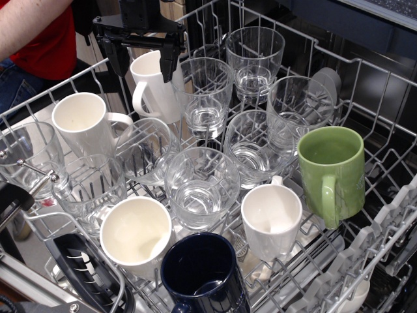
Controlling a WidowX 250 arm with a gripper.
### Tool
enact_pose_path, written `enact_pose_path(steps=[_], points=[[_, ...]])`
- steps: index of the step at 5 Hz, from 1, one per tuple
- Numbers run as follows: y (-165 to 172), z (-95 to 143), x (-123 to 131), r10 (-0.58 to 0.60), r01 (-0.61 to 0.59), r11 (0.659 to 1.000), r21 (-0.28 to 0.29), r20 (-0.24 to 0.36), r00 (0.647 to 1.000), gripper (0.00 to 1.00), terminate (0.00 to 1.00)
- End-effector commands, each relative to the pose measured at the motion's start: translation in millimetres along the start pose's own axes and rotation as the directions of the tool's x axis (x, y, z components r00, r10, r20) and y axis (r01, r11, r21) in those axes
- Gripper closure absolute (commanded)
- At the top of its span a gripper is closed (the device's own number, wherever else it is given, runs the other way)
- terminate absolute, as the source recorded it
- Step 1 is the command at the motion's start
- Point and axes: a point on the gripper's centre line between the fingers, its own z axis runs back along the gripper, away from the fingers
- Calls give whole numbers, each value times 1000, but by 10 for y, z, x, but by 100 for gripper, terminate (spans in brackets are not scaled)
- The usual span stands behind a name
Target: Pick up green mug
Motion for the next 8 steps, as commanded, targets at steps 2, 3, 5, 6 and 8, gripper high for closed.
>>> enact_pose_path(steps=[2,3,5,6,8], points=[[-426,79,-45,155,-155,988,10,-64,986,0,0],[-758,158,-109,297,-303,950,-70,-80,951,0,0],[-1389,151,-108,290,-295,940,-168,-60,955,0,0],[-1725,158,-26,228,-226,940,-254,-22,973,0,0],[-2243,135,56,188,-195,950,-245,-52,981,0,0]])
